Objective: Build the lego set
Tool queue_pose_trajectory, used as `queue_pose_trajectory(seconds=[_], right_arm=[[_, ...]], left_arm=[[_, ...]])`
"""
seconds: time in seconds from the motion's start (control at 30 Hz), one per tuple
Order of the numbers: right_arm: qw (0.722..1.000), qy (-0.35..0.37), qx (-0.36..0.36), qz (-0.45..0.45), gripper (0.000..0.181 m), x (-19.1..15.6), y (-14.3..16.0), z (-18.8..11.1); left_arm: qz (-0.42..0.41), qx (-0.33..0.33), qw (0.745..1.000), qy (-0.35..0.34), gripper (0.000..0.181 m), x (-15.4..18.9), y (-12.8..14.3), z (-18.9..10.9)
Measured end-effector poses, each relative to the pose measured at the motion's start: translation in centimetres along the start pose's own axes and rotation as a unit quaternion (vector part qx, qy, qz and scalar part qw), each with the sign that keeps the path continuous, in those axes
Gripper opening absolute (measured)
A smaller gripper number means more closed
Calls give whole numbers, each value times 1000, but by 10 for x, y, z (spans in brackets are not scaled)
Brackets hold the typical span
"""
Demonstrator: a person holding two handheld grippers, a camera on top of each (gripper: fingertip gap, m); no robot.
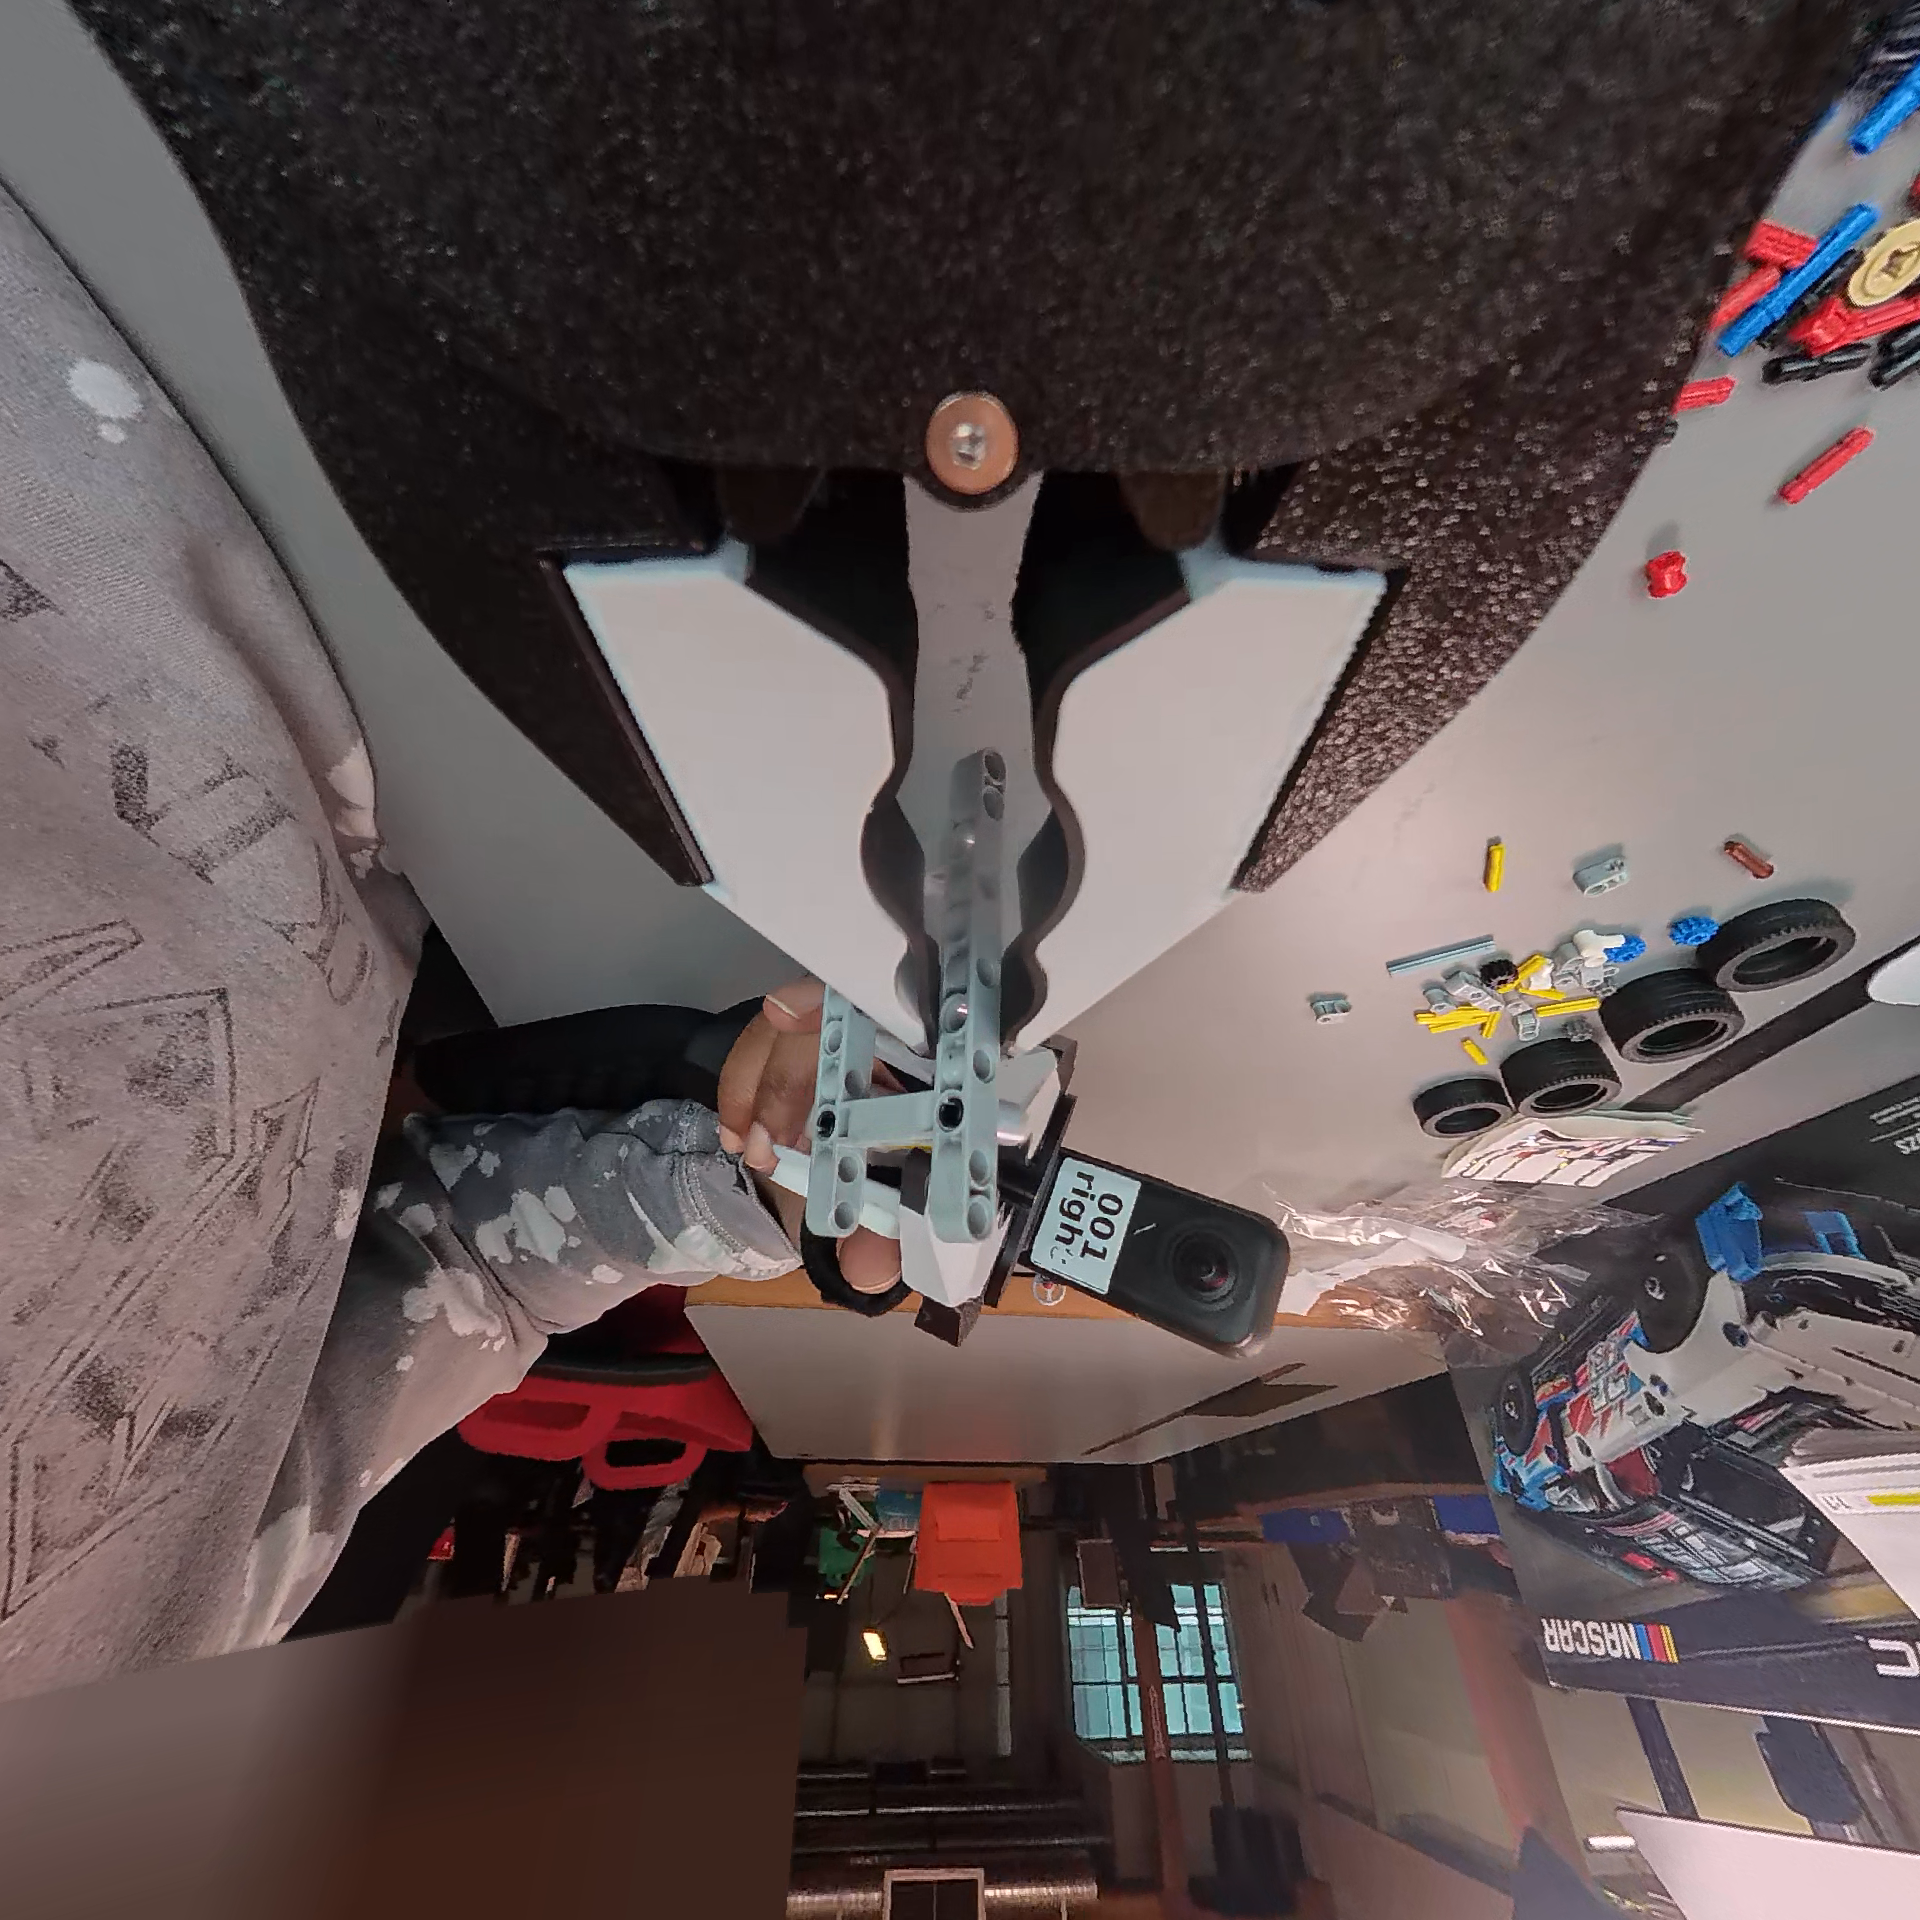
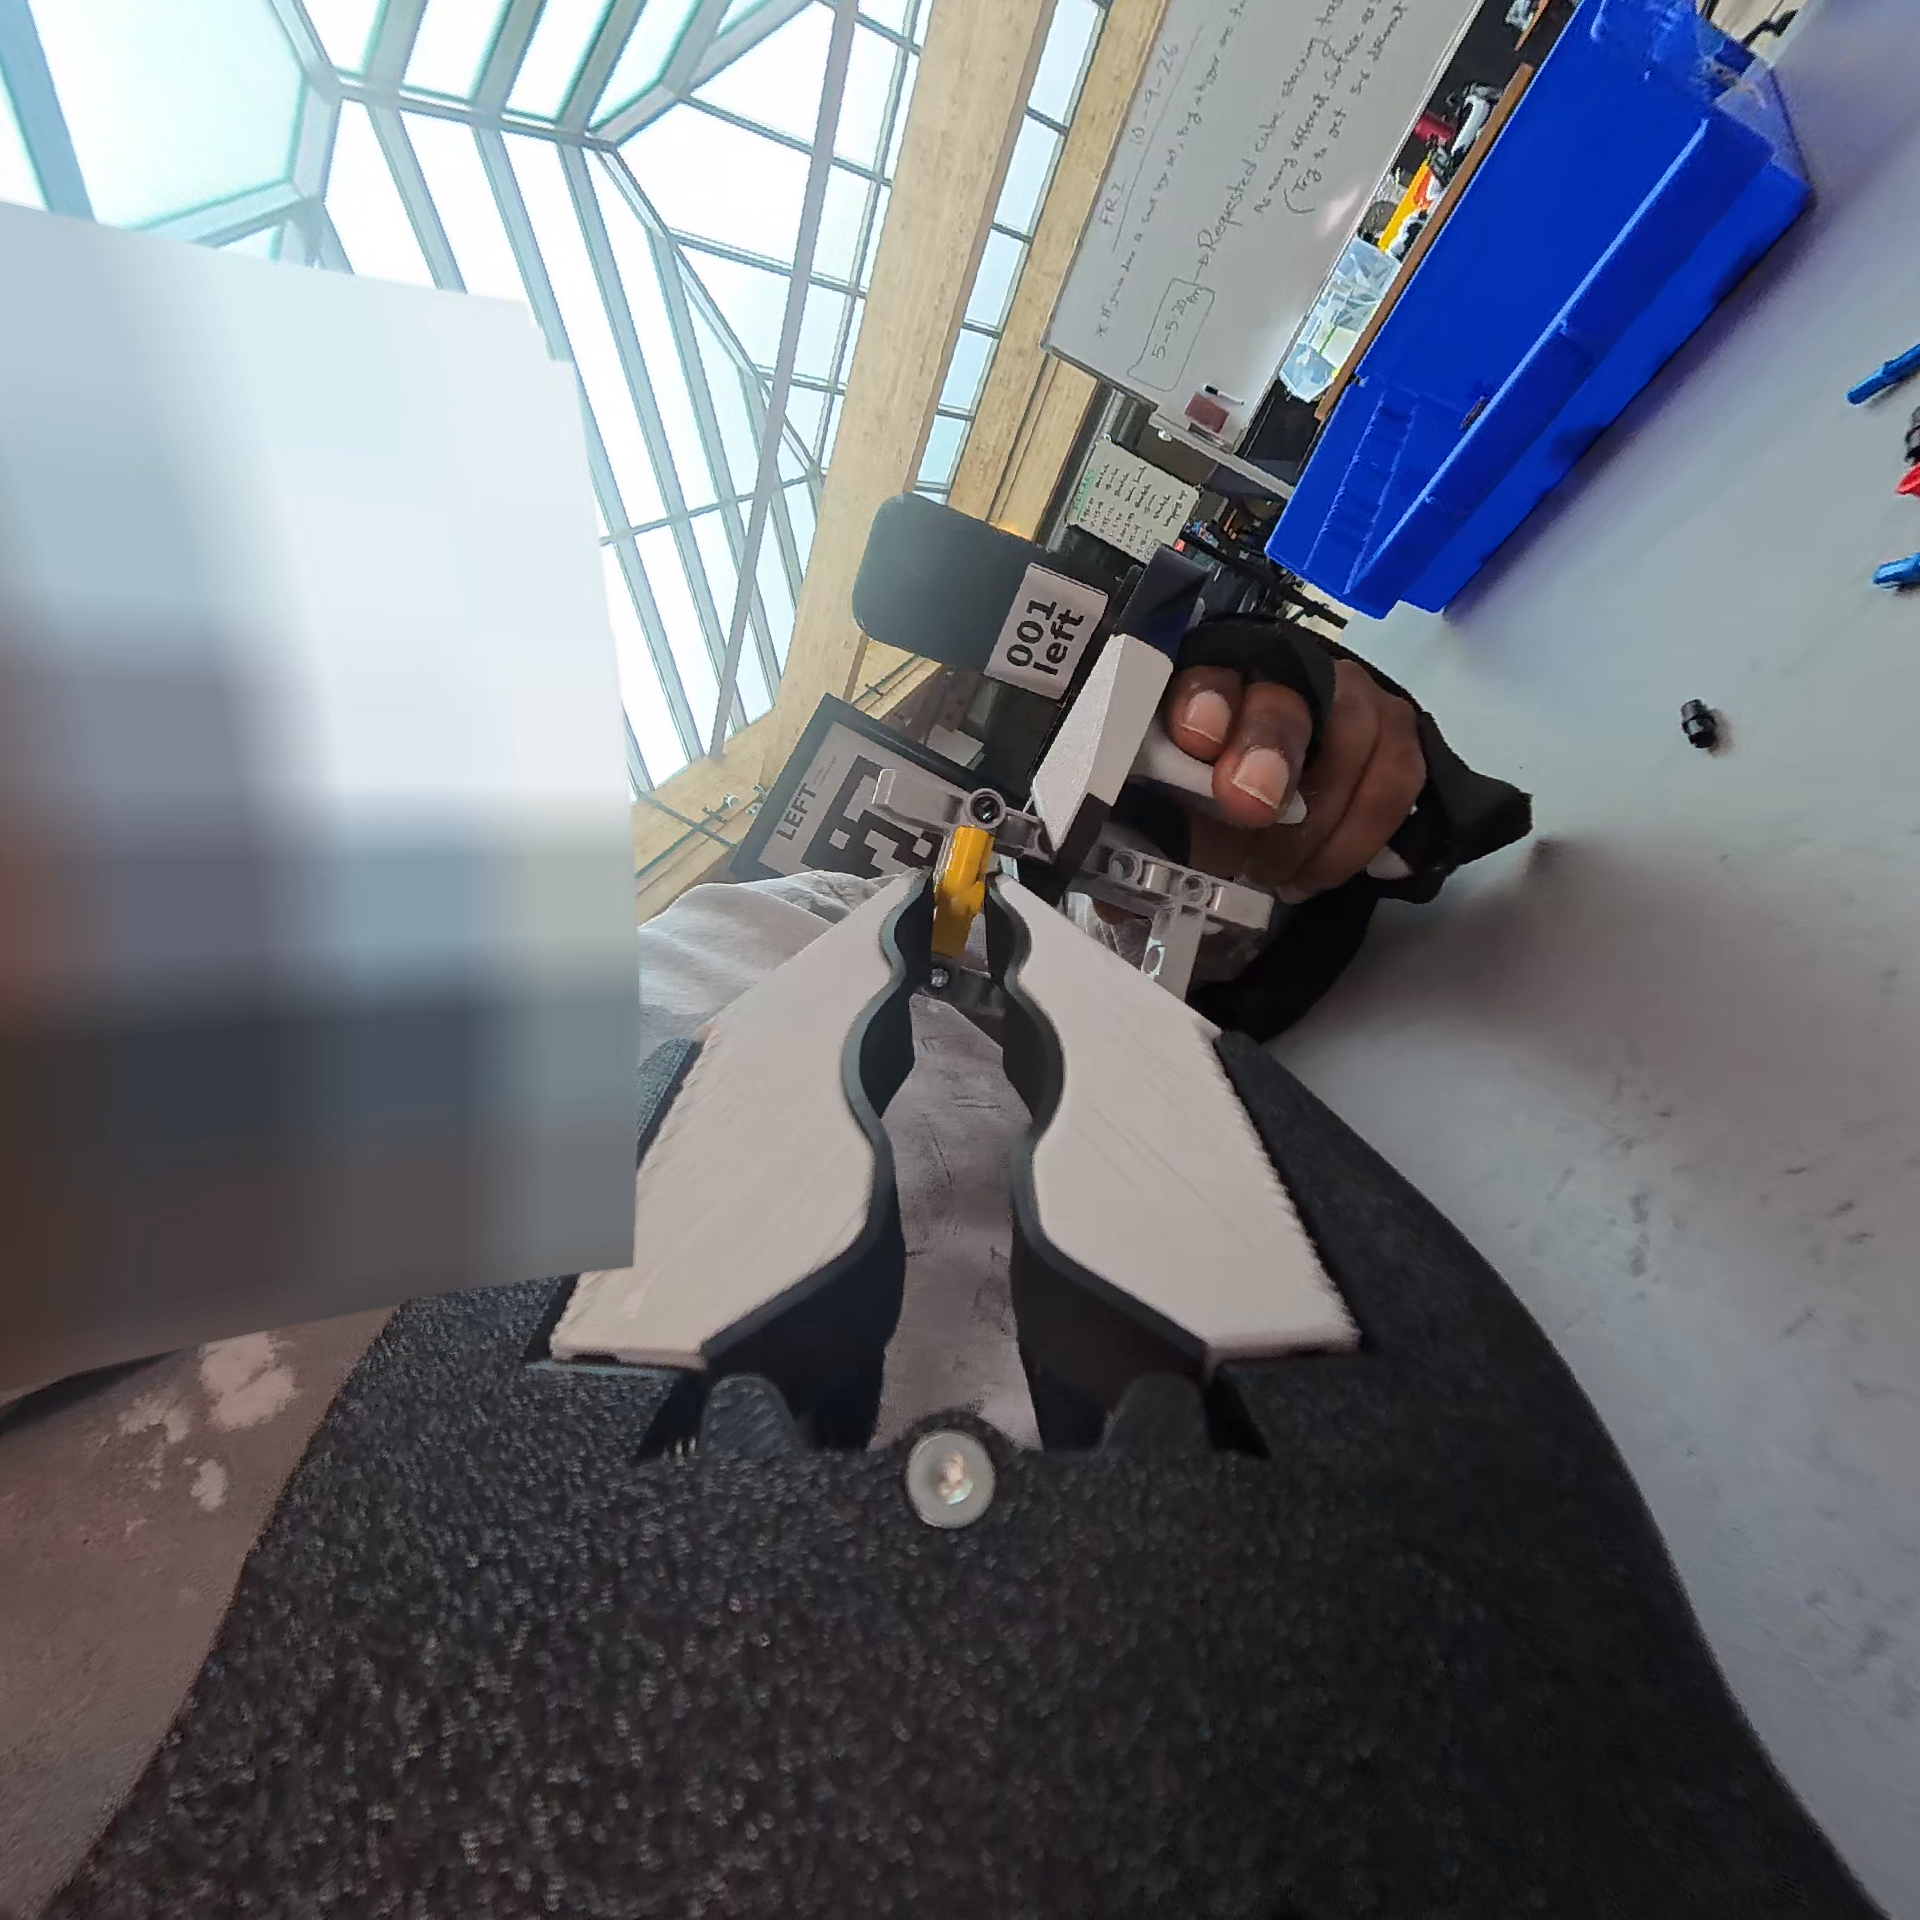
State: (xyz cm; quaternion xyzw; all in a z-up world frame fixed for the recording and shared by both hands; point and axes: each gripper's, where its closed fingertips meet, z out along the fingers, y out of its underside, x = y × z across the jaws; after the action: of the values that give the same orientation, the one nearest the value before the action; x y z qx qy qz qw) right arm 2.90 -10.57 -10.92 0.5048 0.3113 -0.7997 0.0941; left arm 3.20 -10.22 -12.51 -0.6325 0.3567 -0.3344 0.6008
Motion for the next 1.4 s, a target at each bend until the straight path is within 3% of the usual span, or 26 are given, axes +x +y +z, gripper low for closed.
queue_pose_trajectory(seconds=[0.03,0.37,0.6,0.83,1.2,1.3,1.4], right_arm=[[1000,8,-6,-12,10,1,2,1],[988,71,-42,-130,9,4,10,2],[929,194,-103,-297,8,25,13,-5],[886,243,-124,-376,9,34,10,-12],[871,245,-135,-403,9,31,11,-15],[870,244,-151,-401,8,33,15,-19],[870,256,-143,-395,8,37,9,-23]], left_arm=[[10,1,1000,-5,10,-1,0,0],[128,-36,991,-32,11,2,13,4],[73,-78,993,-44,24,-11,28,2],[21,-90,995,-36,32,-16,32,1],[-10,-77,997,-29,35,-17,26,-4],[-7,-79,995,-54,62,-25,23,-7],[-17,-67,996,-55,63,-26,17,-12]])
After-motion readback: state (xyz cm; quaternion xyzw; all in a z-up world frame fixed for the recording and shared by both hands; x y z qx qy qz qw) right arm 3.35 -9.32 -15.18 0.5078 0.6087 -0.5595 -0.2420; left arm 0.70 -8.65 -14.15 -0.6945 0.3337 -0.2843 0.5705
